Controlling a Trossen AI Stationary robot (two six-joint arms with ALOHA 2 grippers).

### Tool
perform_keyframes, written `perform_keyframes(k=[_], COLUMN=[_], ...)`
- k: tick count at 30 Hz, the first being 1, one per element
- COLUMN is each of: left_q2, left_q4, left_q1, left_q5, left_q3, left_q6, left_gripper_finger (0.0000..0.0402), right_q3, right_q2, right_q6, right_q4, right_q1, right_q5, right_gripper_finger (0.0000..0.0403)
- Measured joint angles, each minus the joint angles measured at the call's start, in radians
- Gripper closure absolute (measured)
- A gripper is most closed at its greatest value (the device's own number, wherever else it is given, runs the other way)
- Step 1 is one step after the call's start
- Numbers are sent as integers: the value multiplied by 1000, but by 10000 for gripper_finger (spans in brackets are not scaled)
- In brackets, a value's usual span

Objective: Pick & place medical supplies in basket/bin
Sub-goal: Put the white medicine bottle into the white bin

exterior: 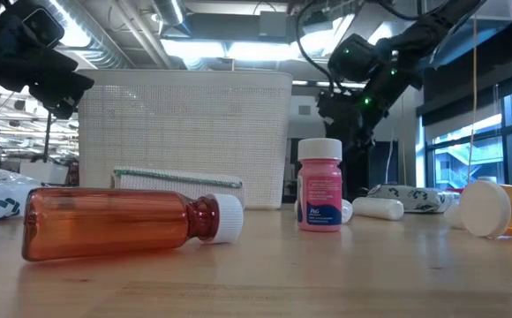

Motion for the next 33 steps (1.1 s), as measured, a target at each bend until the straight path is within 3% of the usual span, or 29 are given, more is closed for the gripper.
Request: perform_keyframes(k=[8,12,18,25,33], left_q2=[0,0,0,0,0], left_q4=[0,0,0,0,0], left_q1=[0,0,0,0,0], left_q5=[-2,-11,-19,-23,-25], left_q3=[0,0,0,0,0], left_q6=[1,0,0,0,0], left_gripper_finger=[258,258,258,258,258], right_q3=[223,375,626,892,1242], right_q2=[-115,-158,-138,4,352], right_q6=[3,17,-47,-110,-215], right_q4=[-432,-478,-485,-425,-436], right_q1=[-1,0,0,-3,-1], right_q5=[50,70,196,232,89], right_gripper_finger=[212,212,212,212,211])
